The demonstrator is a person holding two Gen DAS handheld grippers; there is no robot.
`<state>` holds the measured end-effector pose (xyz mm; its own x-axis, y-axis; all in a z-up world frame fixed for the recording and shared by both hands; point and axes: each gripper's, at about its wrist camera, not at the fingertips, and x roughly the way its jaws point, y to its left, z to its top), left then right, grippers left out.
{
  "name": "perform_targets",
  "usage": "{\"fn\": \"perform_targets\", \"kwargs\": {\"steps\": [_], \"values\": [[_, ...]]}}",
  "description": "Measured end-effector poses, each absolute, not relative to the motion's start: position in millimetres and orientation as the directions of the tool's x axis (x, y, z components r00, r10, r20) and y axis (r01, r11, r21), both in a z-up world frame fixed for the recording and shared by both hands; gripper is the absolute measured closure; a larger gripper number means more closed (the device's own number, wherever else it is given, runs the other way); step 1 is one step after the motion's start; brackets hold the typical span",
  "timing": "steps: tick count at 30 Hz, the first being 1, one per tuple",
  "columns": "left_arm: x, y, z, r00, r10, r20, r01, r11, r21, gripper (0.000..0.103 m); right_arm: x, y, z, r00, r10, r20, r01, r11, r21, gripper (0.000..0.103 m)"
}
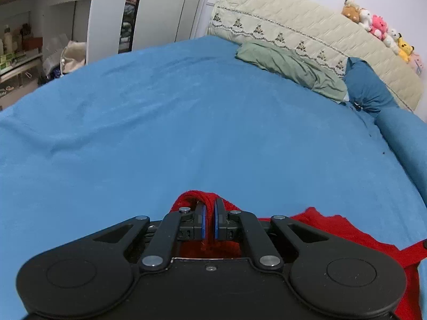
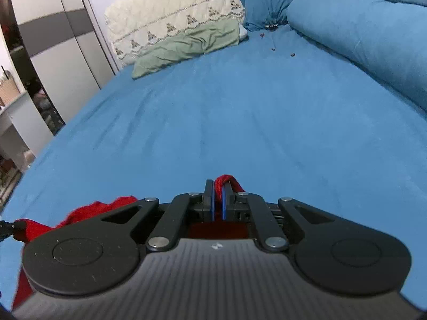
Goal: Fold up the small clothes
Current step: 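Grasp the sweater hem with the left gripper while the right gripper grasps the hem, then lift the hem with both grippers and fold it over toward the collar, releasing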
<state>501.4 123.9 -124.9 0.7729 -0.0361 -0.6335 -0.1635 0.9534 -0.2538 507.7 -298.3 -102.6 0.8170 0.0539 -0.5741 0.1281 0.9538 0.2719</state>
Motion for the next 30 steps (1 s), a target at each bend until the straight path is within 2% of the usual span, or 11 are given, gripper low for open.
{"fn": "perform_targets", "kwargs": {"steps": [2, 3, 4, 6, 7, 9, 13, 17, 19, 25, 30], "values": [[503, 127, -123, 0.783, -0.03, -0.621, -0.175, 0.948, -0.266, 0.083, 515, -298, -110, 0.82, 0.028, -0.572, 0.146, 0.955, 0.257, 0.077], [500, 128, -118, 0.795, -0.013, -0.606, -0.183, 0.948, -0.261, 0.073, 514, -298, -111, 0.823, 0.008, -0.569, 0.164, 0.954, 0.251, 0.065], [497, 128, -112, 0.808, 0.0, -0.59, -0.187, 0.948, -0.257, 0.052, 512, -299, -110, 0.826, -0.01, -0.564, 0.175, 0.955, 0.24, 0.04], [481, 130, -100, 0.849, -0.01, -0.528, -0.14, 0.959, -0.245, 0.045, 498, -294, -105, 0.862, -0.024, -0.507, 0.152, 0.965, 0.213, 0.015], [470, 127, -95, 0.863, -0.022, -0.505, -0.108, 0.968, -0.226, 0.045, 486, -291, -102, 0.885, -0.013, -0.465, 0.121, 0.972, 0.203, 0.01], [445, 117, -90, 0.875, -0.07, -0.479, -0.023, 0.982, -0.187, 0.045, 465, -277, -99, 0.904, 0.047, -0.426, 0.031, 0.984, 0.173, 0.009], [425, 98, -113, 0.818, -0.187, -0.543, 0.103, 0.978, -0.181, 0.035, 453, -247, -120, 0.851, 0.169, -0.498, -0.1, 0.981, 0.164, 0.009], [429, 97, -156, 0.731, -0.159, -0.663, 0.069, 0.985, -0.16, 0.035, 456, -232, -160, 0.782, 0.135, -0.609, -0.072, 0.989, 0.127, 0.009], [428, 105, -170, 0.722, -0.168, -0.671, 0.067, 0.983, -0.174, 0.035, 460, -235, -177, 0.753, 0.053, -0.656, -0.002, 0.997, 0.079, 0.009], [418, 93, -149, 0.731, -0.125, -0.671, 0.079, 0.992, -0.098, 0.035, 457, -249, -173, 0.749, -0.005, -0.662, 0.085, 0.993, 0.088, 0.007], [380, 85, -105, 0.789, -0.125, -0.602, 0.116, 0.992, -0.054, 0.035, 413, -268, -117, 0.821, 0.005, -0.571, 0.051, 0.995, 0.083, 0.007]]}}
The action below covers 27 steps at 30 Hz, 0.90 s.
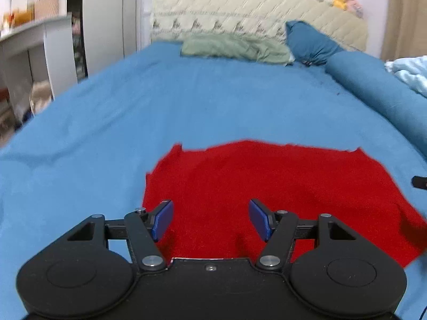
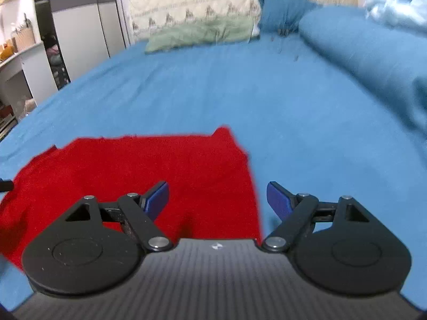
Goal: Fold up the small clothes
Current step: 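Lift the hem with both grippers and fold it over toward the collar, releasing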
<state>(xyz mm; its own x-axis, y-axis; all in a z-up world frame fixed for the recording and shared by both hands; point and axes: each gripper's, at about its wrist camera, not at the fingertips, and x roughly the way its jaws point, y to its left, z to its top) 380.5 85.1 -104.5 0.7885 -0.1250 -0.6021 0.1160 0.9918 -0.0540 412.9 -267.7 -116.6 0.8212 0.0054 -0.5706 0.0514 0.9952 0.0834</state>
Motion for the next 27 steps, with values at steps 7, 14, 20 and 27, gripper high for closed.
{"fn": "perform_targets", "kwargs": {"steps": [7, 14, 20, 27], "values": [[360, 37, -79, 0.786, -0.211, -0.581, 0.209, 0.975, -0.07, 0.0, 350, -313, -92, 0.827, -0.05, -0.56, 0.105, 0.992, 0.067, 0.002], [375, -18, -119, 0.73, -0.233, -0.643, 0.232, 0.969, -0.088, 0.0, 341, -310, -140, 0.794, -0.031, -0.607, 0.137, 0.982, 0.129, 0.003], [396, -34, -145, 0.721, -0.204, -0.662, 0.198, 0.976, -0.085, 0.0, 351, -303, -180, 0.792, -0.053, -0.608, 0.161, 0.979, 0.124, 0.008], [412, -26, -173, 0.686, -0.171, -0.708, 0.148, 0.984, -0.094, 0.0, 352, -292, -192, 0.819, -0.003, -0.574, 0.099, 0.986, 0.137, 0.03]]}}
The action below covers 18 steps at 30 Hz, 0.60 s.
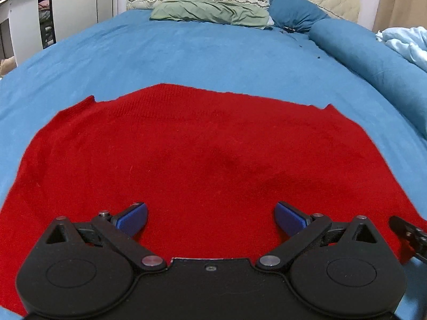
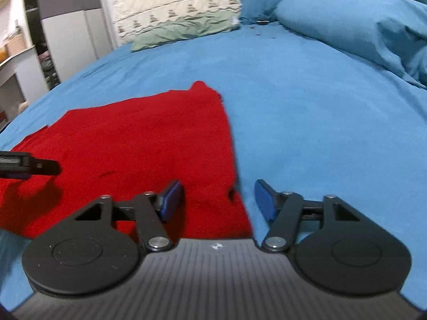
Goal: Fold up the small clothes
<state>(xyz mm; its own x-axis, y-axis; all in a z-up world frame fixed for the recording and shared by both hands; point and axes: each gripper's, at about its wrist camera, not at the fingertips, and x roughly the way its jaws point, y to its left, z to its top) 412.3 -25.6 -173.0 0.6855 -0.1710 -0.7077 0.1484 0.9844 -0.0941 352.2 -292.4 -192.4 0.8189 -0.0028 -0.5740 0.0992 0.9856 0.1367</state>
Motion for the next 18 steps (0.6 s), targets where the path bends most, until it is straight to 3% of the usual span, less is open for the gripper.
{"fn": "perform_targets", "kwargs": {"steps": [3, 7, 9, 14, 18], "values": [[414, -30, -178, 0.675, -0.153, -0.722, 0.16, 0.985, -0.059, 0.0, 353, -292, -192, 0.819, 0.008, -0.574, 0.099, 0.983, 0.155, 0.038], [421, -29, -178, 0.643, -0.157, -0.75, 0.159, 0.985, -0.07, 0.0, 353, -289, -191, 0.818, 0.03, -0.575, 0.081, 0.983, 0.166, 0.068], [427, -27, -177, 0.625, -0.164, -0.763, 0.158, 0.984, -0.082, 0.0, 353, -286, -187, 0.813, 0.009, -0.582, 0.104, 0.981, 0.161, 0.077], [432, -21, -169, 0.591, -0.187, -0.785, 0.166, 0.98, -0.109, 0.0, 353, -286, -163, 0.806, 0.036, -0.59, 0.178, 0.937, 0.3, 0.08], [427, 20, -142, 0.613, -0.282, -0.738, 0.141, 0.958, -0.249, 0.0, 357, -278, -118, 0.849, 0.144, -0.509, 0.143, 0.864, 0.482, 0.08]]}}
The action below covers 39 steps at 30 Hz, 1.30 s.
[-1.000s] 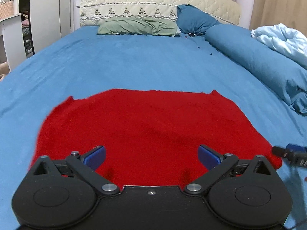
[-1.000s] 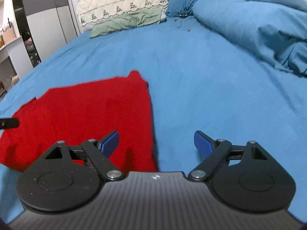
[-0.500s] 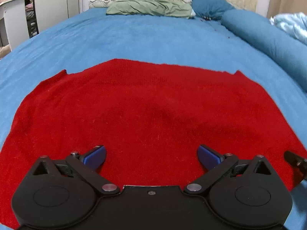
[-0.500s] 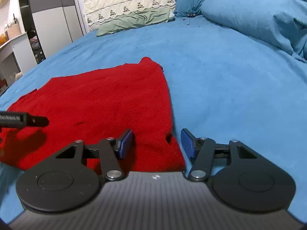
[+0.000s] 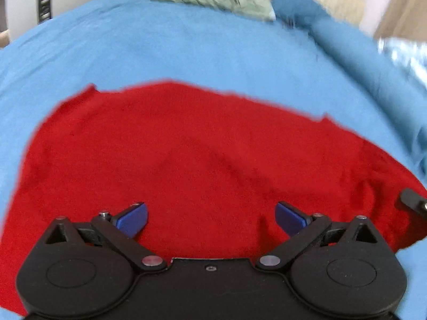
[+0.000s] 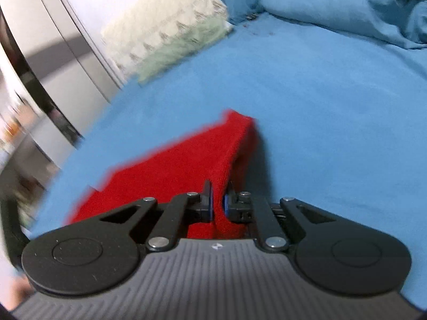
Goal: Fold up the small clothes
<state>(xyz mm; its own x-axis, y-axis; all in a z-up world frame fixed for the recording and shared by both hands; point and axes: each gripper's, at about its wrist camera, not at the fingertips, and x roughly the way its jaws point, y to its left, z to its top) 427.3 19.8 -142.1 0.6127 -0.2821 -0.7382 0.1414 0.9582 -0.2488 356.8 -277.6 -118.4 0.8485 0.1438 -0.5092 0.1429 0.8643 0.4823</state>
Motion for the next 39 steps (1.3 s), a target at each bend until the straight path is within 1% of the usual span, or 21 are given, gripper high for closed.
{"fn": "perform_targets", "kwargs": {"steps": [1, 3, 5, 7, 8, 10, 12, 14, 16, 18, 20, 21, 22, 24, 25, 27, 29, 32, 34, 39], "values": [[422, 36, -130, 0.639, -0.289, -0.713, 0.141, 0.955, -0.261, 0.0, 359, -270, -106, 0.857, 0.175, -0.484, 0.109, 0.857, 0.503, 0.08], [409, 69, -108, 0.693, -0.271, -0.668, 0.138, 0.959, -0.246, 0.0, 367, -241, -78, 0.868, 0.257, -0.426, 0.004, 0.852, 0.523, 0.08], [392, 103, -91, 0.736, -0.227, -0.638, 0.124, 0.971, -0.202, 0.0, 376, -202, -58, 0.852, 0.372, -0.369, -0.13, 0.833, 0.538, 0.08], [372, 135, -83, 0.767, -0.171, -0.619, 0.099, 0.984, -0.149, 0.0, 387, -161, -50, 0.797, 0.492, -0.35, -0.255, 0.8, 0.543, 0.08], [362, 151, -83, 0.774, -0.133, -0.619, 0.078, 0.99, -0.116, 0.0, 394, -131, -51, 0.746, 0.566, -0.352, -0.336, 0.776, 0.535, 0.08], [345, 172, -92, 0.771, -0.078, -0.632, 0.052, 0.997, -0.06, 0.0, 405, -85, -63, 0.643, 0.66, -0.388, -0.435, 0.732, 0.524, 0.081], [329, 188, -108, 0.754, -0.038, -0.655, 0.035, 0.999, -0.018, 0.0, 415, -37, -92, 0.547, 0.702, -0.456, -0.479, 0.709, 0.518, 0.081], [316, 199, -123, 0.736, -0.036, -0.676, 0.036, 0.999, -0.014, 0.0, 423, -5, -123, 0.507, 0.675, -0.536, -0.457, 0.737, 0.497, 0.081], [304, 206, -134, 0.725, -0.064, -0.686, 0.049, 0.998, -0.042, 0.0, 428, 14, -148, 0.479, 0.64, -0.601, -0.434, 0.767, 0.472, 0.08], [299, 207, -141, 0.718, -0.111, -0.687, 0.071, 0.994, -0.085, 0.0, 425, 22, -156, 0.475, 0.631, -0.613, -0.437, 0.774, 0.458, 0.073], [294, 200, -144, 0.721, -0.148, -0.676, 0.098, 0.989, -0.112, 0.0, 417, 20, -149, 0.482, 0.642, -0.596, -0.459, 0.765, 0.453, 0.046], [295, 195, -145, 0.723, -0.164, -0.672, 0.112, 0.986, -0.121, 0.0, 414, 16, -144, 0.487, 0.652, -0.581, -0.47, 0.756, 0.456, 0.023], [296, 191, -146, 0.723, -0.178, -0.668, 0.124, 0.984, -0.128, 0.0, 407, 11, -138, 0.51, 0.654, -0.558, -0.478, 0.756, 0.448, 0.017], [298, 182, -148, 0.725, -0.194, -0.661, 0.133, 0.981, -0.142, 0.0, 391, -5, -116, 0.589, 0.637, -0.497, -0.497, 0.771, 0.398, 0.017], [296, 174, -146, 0.725, -0.202, -0.659, 0.138, 0.979, -0.149, 0.0, 382, -15, -110, 0.628, 0.609, -0.486, -0.487, 0.793, 0.365, 0.017], [297, 167, -145, 0.733, -0.205, -0.648, 0.138, 0.978, -0.154, 0.0, 357, -37, -101, 0.729, 0.506, -0.461, -0.428, 0.863, 0.269, 0.017], [299, 164, -146, 0.746, -0.188, -0.639, 0.121, 0.982, -0.147, 0.0, 331, -55, -107, 0.8, 0.383, -0.461, -0.35, 0.923, 0.161, 0.017], [302, 165, -147, 0.762, -0.168, -0.625, 0.084, 0.983, -0.162, 0.0, 301, -76, -129, 0.842, 0.254, -0.476, -0.263, 0.963, 0.049, 0.017], [305, 166, -147, 0.767, -0.165, -0.621, 0.068, 0.982, -0.177, 0.0, 287, -75, -148, 0.849, 0.197, -0.49, -0.22, 0.975, 0.011, 0.017], [307, 165, -147, 0.775, -0.147, -0.615, 0.051, 0.984, -0.171, 0.0, 285, -80, -181, 0.826, 0.135, -0.547, -0.158, 0.987, 0.006, 0.018]]}}
